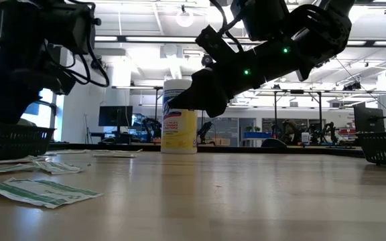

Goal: Pick & Place First Aid Supplies
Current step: Put the bandage into the left black basket

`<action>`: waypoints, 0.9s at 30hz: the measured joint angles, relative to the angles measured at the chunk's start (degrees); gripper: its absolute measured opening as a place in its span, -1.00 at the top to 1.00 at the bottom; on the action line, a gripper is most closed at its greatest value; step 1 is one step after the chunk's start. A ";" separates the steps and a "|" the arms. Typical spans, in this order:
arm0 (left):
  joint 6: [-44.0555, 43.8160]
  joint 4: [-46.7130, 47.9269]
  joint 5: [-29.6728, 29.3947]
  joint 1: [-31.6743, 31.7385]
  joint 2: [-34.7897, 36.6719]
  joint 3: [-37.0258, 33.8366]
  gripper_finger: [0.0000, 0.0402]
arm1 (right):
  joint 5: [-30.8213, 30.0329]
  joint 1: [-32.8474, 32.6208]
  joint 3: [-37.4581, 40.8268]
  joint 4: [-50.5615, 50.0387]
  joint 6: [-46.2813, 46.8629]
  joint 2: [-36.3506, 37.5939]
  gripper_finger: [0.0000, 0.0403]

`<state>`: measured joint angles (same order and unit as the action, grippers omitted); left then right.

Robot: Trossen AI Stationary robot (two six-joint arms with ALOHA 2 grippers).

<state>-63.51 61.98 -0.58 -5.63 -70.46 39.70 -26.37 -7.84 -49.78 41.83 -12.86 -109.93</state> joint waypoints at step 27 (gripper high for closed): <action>8.72 7.85 -18.39 -0.03 0.22 16.11 0.52 | -3.56 -1.38 0.00 -2.15 -2.67 0.50 0.30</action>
<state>-54.79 69.83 -18.97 -5.66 -70.24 55.81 -29.93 -9.22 -49.78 39.68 -15.54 -109.43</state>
